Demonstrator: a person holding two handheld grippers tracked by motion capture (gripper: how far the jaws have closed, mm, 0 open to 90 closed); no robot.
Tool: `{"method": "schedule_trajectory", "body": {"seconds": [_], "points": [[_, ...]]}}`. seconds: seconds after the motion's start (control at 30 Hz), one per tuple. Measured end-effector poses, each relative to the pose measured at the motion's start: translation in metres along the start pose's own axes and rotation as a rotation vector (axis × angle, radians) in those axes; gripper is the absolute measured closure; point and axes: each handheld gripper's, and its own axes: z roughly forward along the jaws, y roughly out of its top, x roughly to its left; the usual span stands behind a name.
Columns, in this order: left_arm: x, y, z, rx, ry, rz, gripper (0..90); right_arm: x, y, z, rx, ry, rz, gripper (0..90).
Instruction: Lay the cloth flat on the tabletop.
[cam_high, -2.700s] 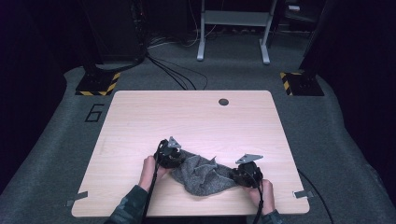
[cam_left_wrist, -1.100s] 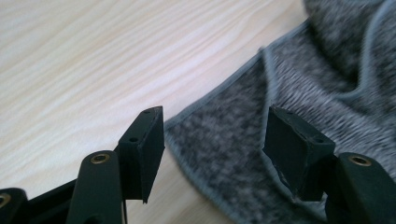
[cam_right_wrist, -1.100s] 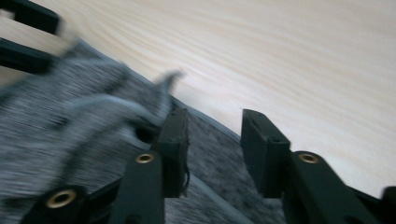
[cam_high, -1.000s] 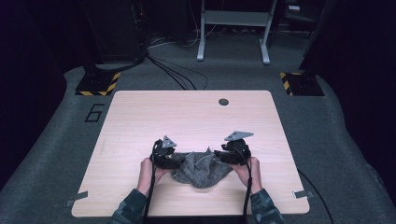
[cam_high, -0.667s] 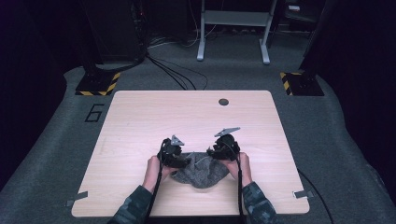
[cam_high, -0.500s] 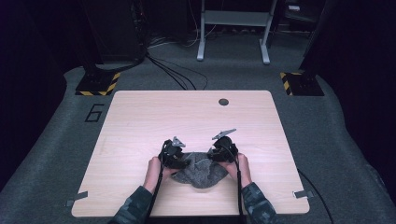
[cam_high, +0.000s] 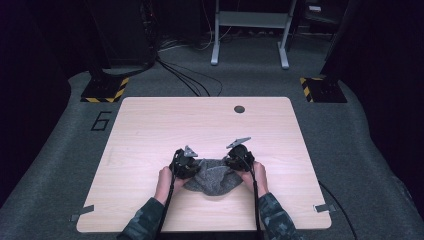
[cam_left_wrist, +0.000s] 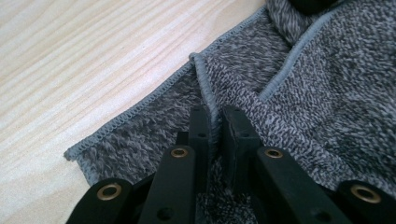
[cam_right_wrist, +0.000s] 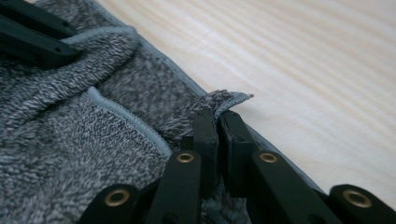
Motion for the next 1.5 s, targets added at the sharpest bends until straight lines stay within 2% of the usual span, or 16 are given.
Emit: {"method": "schedule_trajectory", "body": {"seconds": [0.1,0.23,0.3,0.4,0.57,0.63,0.67,0.7,0.73,0.77,0.9,0.97,1.0,1.23,1.37,1.5], "points": [[0.001,-0.002,-0.006,-0.020,0.005,-0.021,82.9,0.001,-0.001,-0.005,-0.011,-0.012,-0.003,86.0],[0.005,-0.004,-0.026,-0.072,-0.016,-0.052,82.8,0.010,-0.005,-0.034,-0.072,-0.032,-0.023,85.8],[0.005,-0.005,-0.030,-0.073,-0.016,-0.057,82.8,0.012,-0.008,-0.040,-0.070,-0.037,-0.016,85.8],[0.008,-0.012,-0.037,-0.050,-0.025,-0.072,82.6,0.011,-0.024,-0.054,-0.047,-0.055,0.007,85.7],[0.011,-0.028,-0.029,0.032,-0.048,-0.103,79.8,0.002,-0.050,-0.047,0.034,-0.054,0.045,84.8],[0.013,-0.031,-0.027,0.030,-0.061,-0.113,78.7,0.001,-0.054,-0.045,0.042,-0.041,0.059,83.5],[0.013,-0.031,-0.028,0.024,-0.063,-0.112,70.3,-0.001,-0.058,-0.042,0.040,-0.032,0.053,79.1],[0.013,-0.031,-0.029,0.018,-0.049,-0.106,70.3,-0.001,-0.058,-0.042,0.040,-0.032,0.053,79.1],[0.013,-0.029,-0.034,0.001,-0.026,-0.101,56.8,-0.001,-0.057,-0.044,0.041,-0.044,0.049,68.6],[0.014,-0.028,-0.038,-0.012,-0.015,-0.097,51.6,-0.002,-0.057,-0.046,0.037,-0.040,0.048,62.8],[0.020,-0.024,-0.051,-0.060,0.029,-0.103,39.6,-0.010,-0.056,-0.059,0.012,-0.018,0.066,42.2],[0.023,-0.022,-0.051,-0.063,0.043,-0.106,36.3,-0.016,-0.057,-0.066,-0.033,-0.012,0.075,37.5],[0.026,-0.019,-0.050,-0.066,0.076,-0.104,36.5,-0.019,-0.057,-0.069,-0.048,-0.014,0.084,35.5],[0.034,-0.007,-0.034,-0.034,0.106,-0.087,36.3,-0.047,-0.053,-0.067,-0.088,-0.086,0.150,38.2],[0.041,-0.004,-0.026,-0.021,0.124,-0.087,37.6,-0.062,-0.055,-0.055,-0.063,-0.080,0.201,42.7],[0.044,-0.003,-0.019,-0.008,0.128,-0.083,40.7,-0.063,-0.054,-0.047,-0.044,-0.068,0.196,47.2]]}}
